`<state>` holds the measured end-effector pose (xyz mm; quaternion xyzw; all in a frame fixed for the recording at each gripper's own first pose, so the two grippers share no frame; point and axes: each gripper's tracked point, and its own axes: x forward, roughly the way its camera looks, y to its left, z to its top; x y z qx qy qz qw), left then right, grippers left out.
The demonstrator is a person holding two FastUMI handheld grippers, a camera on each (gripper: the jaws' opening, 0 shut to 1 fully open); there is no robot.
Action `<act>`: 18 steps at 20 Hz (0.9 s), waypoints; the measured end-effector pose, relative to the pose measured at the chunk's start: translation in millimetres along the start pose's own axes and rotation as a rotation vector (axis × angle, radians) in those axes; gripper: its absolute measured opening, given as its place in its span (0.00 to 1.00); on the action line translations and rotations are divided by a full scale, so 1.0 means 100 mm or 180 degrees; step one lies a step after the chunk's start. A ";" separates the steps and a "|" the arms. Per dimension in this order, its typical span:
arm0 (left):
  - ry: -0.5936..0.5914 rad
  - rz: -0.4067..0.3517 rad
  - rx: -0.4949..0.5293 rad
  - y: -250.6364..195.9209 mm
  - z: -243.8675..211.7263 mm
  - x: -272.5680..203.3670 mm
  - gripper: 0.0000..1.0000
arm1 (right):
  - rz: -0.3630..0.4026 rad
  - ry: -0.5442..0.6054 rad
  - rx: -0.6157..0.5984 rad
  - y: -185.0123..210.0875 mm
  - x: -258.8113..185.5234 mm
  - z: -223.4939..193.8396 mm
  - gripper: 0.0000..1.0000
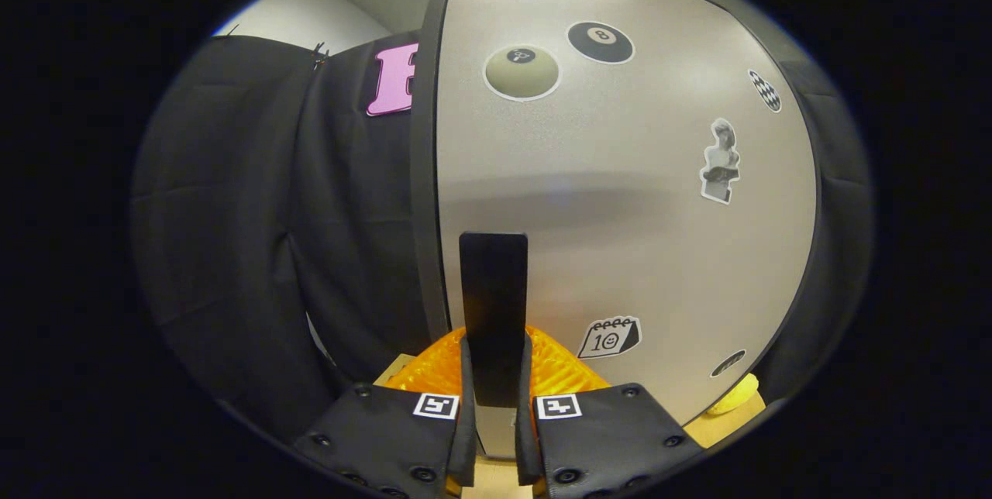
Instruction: Open the cabinet door with the right hand, grasp the bottle in the cabinet with the left hand and place it on the coaster, then close the cabinet door with the right hand.
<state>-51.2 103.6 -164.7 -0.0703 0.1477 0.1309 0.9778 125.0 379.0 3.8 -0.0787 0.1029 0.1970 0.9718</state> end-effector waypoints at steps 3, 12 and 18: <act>0.0008 -0.0049 0.0008 -0.02 0.00 0.02 0.86 | 0.0100 -0.0008 -0.0071 0.00 -0.05 -0.01 0.23; 0.0002 -0.0156 0.0068 -0.27 0.09 0.17 0.86 | 0.0400 -0.0056 -0.0174 -0.04 -0.37 -0.08 0.23; 0.0043 -0.0185 0.0121 -0.46 -0.01 -0.02 0.86 | 0.0541 -0.0130 -0.0259 -0.08 -0.52 -0.10 0.22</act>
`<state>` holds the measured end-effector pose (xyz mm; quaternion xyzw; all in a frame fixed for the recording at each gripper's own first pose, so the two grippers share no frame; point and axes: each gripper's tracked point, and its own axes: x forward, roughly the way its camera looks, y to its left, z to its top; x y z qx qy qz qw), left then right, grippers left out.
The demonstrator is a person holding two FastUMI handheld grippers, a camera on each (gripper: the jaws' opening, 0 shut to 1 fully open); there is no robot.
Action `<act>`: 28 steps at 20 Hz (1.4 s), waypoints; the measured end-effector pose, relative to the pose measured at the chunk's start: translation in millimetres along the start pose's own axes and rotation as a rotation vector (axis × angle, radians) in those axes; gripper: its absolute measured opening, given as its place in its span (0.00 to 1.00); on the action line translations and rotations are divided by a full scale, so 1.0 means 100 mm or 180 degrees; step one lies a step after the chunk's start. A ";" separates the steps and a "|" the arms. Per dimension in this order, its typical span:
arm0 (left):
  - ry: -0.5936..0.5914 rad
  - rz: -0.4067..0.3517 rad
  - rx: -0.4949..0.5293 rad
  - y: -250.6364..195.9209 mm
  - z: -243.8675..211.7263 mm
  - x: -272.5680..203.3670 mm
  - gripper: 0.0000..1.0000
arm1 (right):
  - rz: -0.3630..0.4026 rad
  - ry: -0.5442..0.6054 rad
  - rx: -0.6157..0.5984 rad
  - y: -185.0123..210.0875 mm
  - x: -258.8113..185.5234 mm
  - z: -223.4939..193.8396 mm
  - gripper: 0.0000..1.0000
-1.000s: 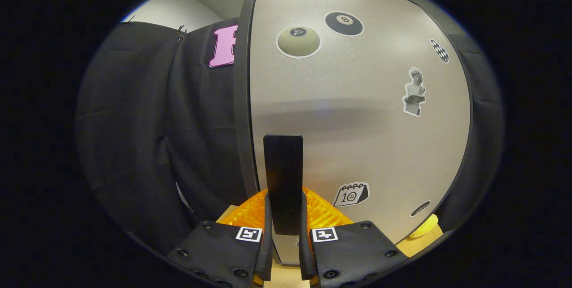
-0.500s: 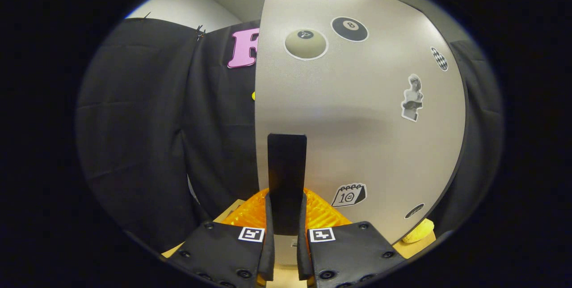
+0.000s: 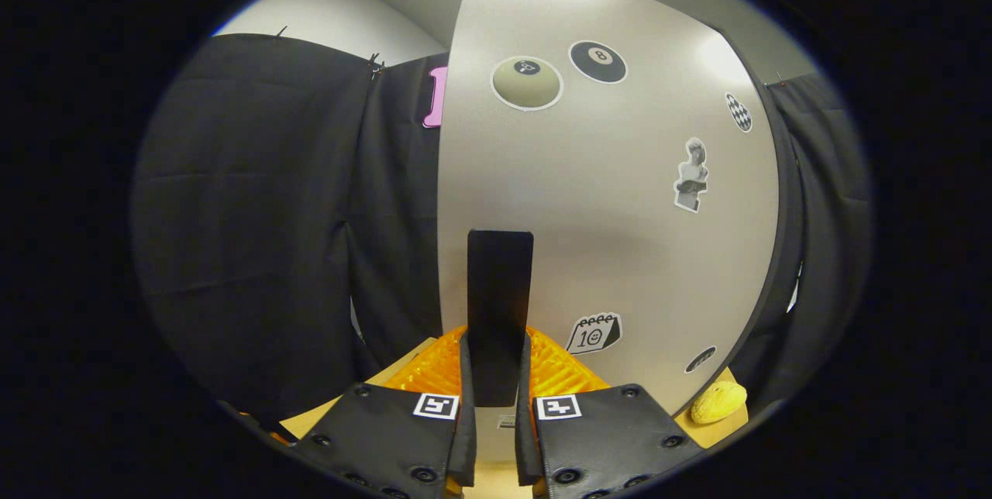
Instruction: Open the cabinet door with the right hand, grasp the bottle in the cabinet with the left hand and place it on the coaster, then close the cabinet door with the right hand.
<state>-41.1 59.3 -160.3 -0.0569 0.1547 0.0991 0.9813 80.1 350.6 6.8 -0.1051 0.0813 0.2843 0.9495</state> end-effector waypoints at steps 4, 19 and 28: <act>-0.0090 -0.0029 0.0010 -0.11 0.12 -0.12 0.86 | 0.0103 0.0019 0.0046 -0.01 -0.10 0.00 0.22; -0.0198 -0.0350 0.0320 -0.66 0.24 -0.05 0.83 | 0.0160 0.0108 0.0019 -0.18 -0.53 -0.04 0.22; -0.0149 -0.0840 0.0414 -1.27 0.18 0.10 0.83 | -0.0112 0.0161 0.0157 -0.40 -0.77 -0.09 0.22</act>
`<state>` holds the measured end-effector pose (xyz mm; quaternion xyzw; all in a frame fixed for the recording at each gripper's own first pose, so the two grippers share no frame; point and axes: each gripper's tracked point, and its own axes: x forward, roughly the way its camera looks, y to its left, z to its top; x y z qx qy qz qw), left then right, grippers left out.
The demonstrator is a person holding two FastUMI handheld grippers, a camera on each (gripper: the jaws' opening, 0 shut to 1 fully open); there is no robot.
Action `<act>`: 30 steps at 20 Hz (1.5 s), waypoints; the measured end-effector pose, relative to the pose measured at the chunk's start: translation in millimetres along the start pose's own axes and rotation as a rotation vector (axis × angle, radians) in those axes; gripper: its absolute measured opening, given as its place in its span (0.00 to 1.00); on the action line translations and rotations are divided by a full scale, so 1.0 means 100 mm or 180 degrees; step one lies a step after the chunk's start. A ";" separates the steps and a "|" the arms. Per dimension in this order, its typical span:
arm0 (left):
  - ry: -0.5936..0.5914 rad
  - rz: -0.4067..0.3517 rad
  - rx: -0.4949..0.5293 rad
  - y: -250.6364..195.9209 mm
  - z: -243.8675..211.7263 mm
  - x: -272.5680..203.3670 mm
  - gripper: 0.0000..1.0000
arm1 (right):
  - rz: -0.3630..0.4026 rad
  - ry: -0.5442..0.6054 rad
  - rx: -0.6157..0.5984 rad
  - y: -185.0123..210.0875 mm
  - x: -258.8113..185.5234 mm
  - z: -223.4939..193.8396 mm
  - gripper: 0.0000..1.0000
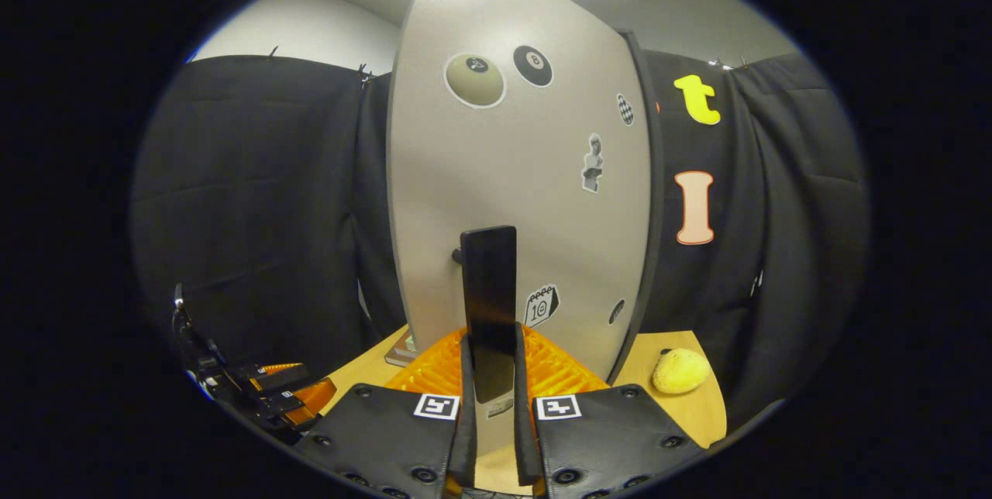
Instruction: Open the cabinet door with the right hand, grasp the bottle in the cabinet with the left hand and place it on the coaster, then close the cabinet door with the right hand.
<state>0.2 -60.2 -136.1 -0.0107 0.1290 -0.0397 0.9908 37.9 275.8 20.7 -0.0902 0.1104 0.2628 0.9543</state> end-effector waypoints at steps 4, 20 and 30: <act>0.0025 -0.0198 -0.0011 -0.26 -0.01 0.09 0.83 | -0.0207 -0.0044 0.0201 -0.10 -0.13 0.00 0.22; 0.0140 -0.0668 0.0077 -0.74 -0.08 0.38 0.83 | -0.0933 -0.0129 0.0095 -0.65 -0.44 -0.05 0.06; 0.0165 -0.0774 0.0241 -0.79 0.06 0.60 0.83 | -0.1182 -0.0414 0.0336 -0.93 -0.55 -0.04 0.06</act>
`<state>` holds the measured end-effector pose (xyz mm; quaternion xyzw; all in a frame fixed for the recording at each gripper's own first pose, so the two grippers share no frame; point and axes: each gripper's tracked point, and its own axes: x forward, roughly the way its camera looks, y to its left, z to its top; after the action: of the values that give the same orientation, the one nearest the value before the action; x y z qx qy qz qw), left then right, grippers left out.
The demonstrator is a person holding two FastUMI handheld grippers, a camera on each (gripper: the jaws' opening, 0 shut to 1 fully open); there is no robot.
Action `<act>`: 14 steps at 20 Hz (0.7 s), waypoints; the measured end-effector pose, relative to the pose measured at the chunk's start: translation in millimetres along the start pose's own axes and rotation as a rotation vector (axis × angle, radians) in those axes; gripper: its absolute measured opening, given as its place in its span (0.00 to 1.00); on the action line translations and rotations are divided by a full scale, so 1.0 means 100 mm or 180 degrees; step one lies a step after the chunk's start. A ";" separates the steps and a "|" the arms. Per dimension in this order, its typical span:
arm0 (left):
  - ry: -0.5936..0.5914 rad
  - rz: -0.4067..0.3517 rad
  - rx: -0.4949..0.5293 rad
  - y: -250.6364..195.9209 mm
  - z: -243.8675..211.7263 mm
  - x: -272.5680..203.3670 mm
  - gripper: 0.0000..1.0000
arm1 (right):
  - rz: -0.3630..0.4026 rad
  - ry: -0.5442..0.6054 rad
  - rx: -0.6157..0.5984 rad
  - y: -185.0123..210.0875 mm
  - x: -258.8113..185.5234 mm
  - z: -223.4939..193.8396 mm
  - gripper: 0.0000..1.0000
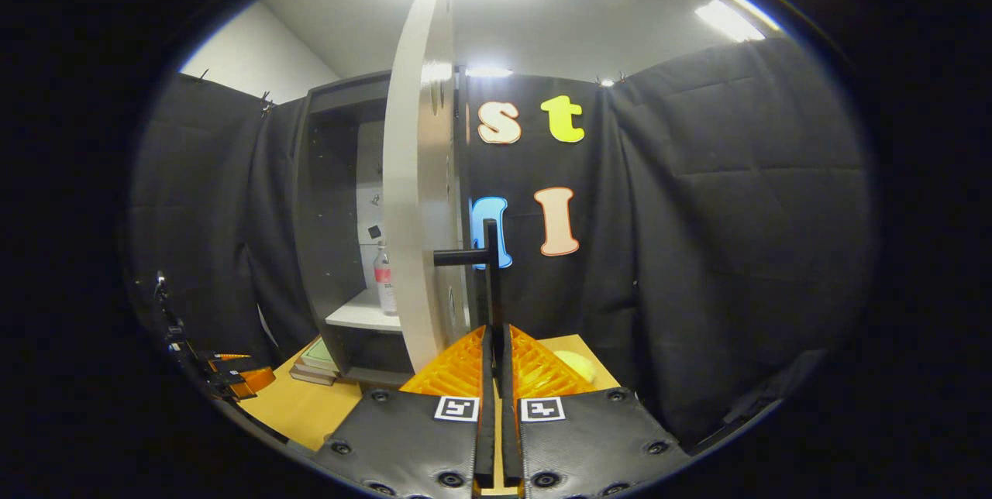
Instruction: Open the cabinet door with the right hand, grasp the bottle in the cabinet with the left hand and place it on the coaster, then close the cabinet door with the right hand.
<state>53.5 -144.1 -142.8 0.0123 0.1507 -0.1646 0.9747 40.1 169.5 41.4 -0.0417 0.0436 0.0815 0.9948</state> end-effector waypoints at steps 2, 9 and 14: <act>0.0019 -0.0085 -0.0028 -0.05 0.05 0.15 0.86 | -0.0039 0.0003 0.0093 -0.05 -0.09 0.00 0.06; -0.0148 -0.0290 0.0096 -0.29 0.61 0.74 0.86 | -0.0854 0.0131 0.0226 -0.68 -0.50 -0.11 0.00; -0.0375 -0.0387 0.0038 -0.49 1.11 1.25 0.83 | -0.1147 0.0040 0.0375 -1.21 -0.50 0.03 0.25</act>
<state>182.7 -238.3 -72.7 -0.0008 0.0926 -0.2248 0.9700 11.0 42.8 57.8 0.0090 0.0463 -0.1009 0.9938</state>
